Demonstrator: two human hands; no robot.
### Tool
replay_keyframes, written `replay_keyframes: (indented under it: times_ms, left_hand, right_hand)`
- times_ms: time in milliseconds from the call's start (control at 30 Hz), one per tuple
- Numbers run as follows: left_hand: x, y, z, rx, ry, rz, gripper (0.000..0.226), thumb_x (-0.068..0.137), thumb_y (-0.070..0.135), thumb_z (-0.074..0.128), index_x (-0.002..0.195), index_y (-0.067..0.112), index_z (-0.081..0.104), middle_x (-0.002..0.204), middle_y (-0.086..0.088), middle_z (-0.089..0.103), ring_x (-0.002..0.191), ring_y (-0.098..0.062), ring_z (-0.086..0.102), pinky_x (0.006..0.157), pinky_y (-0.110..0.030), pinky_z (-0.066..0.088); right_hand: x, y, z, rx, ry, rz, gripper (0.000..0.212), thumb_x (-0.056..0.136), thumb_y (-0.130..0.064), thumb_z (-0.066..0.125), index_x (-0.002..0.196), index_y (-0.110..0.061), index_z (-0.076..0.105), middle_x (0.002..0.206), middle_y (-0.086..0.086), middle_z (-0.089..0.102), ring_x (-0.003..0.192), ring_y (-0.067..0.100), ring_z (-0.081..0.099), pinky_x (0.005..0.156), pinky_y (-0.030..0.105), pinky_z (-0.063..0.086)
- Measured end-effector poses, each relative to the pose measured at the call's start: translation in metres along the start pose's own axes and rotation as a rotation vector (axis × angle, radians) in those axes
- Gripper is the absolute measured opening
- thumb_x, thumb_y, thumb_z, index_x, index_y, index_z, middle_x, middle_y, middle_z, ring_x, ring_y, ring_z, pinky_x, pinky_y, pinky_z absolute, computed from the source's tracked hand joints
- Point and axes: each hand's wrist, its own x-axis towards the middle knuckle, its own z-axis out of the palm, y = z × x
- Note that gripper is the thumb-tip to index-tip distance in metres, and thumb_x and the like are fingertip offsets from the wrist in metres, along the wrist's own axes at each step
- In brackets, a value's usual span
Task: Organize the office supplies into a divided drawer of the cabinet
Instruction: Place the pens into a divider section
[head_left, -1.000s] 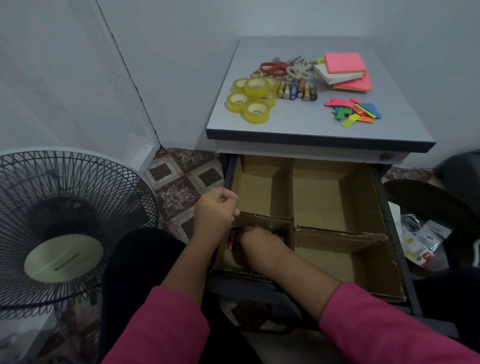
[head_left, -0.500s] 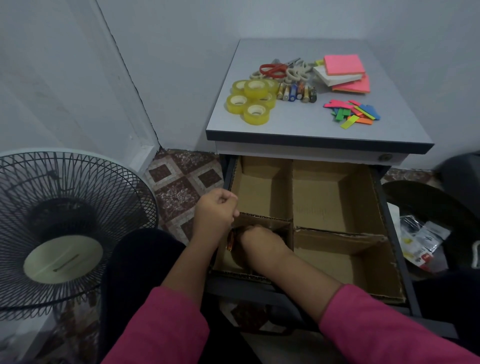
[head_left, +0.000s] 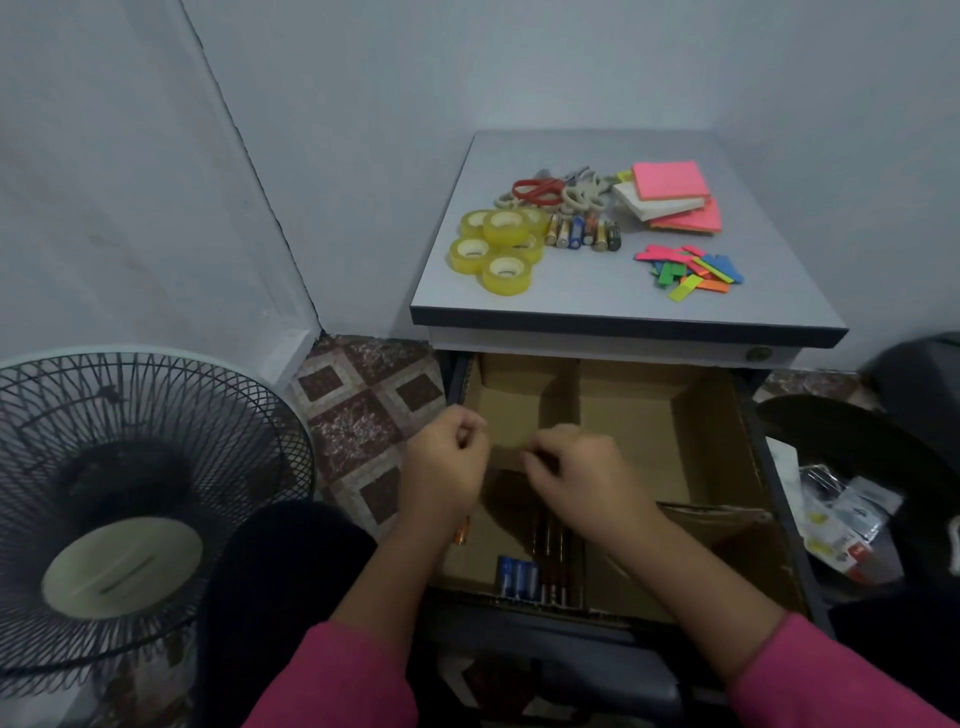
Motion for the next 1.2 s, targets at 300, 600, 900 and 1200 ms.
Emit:
replay_keyframes:
  times_ms: [300, 600, 900, 1200]
  left_hand:
    - [0.052, 0.089, 0.03, 0.072, 0.069, 0.471, 0.024, 0.097, 0.012, 0.048, 0.115, 0.011, 0.063, 0.109, 0.001, 0.062, 0.102, -0.009, 0.056, 0.087, -0.02, 0.045]
    - [0.141, 0.13, 0.081, 0.409, -0.056, 0.358, 0.039, 0.099, 0.018, 0.032, 0.133, 0.016, 0.051, 0.119, -0.014, 0.057, 0.104, -0.032, 0.057, 0.082, -0.043, 0.049]
    - [0.158, 0.135, 0.085, 0.634, -0.069, 0.431, 0.028, 0.099, 0.018, 0.034, 0.116, 0.018, 0.056, 0.109, -0.011, 0.064, 0.096, -0.029, 0.059, 0.065, -0.034, 0.038]
    - [0.141, 0.131, 0.083, 0.521, 0.109, 0.346, 0.03, 0.101, 0.029, 0.041, 0.12, 0.009, 0.052, 0.107, -0.01, 0.065, 0.093, -0.027, 0.061, 0.062, -0.031, 0.036]
  right_hand:
    - [0.072, 0.038, -0.081, -0.104, 0.569, 0.065, 0.029, 0.096, -0.015, 0.052, 0.123, -0.012, 0.061, 0.117, 0.006, 0.059, 0.104, 0.017, 0.054, 0.083, 0.022, 0.039]
    - [0.136, 0.042, -0.113, -0.244, 0.298, 0.222, 0.045, 0.095, -0.022, 0.05, 0.137, -0.012, 0.042, 0.122, 0.014, 0.06, 0.111, 0.029, 0.057, 0.076, 0.032, 0.04]
    - [0.145, 0.042, -0.115, -0.393, 0.199, 0.252, 0.033, 0.089, -0.017, 0.058, 0.121, -0.011, 0.052, 0.116, 0.013, 0.062, 0.103, 0.028, 0.06, 0.078, 0.035, 0.045]
    - [0.138, 0.04, -0.116, -0.227, 0.298, 0.222, 0.033, 0.096, -0.021, 0.045, 0.127, -0.012, 0.049, 0.117, 0.016, 0.062, 0.105, 0.03, 0.058, 0.078, 0.036, 0.044]
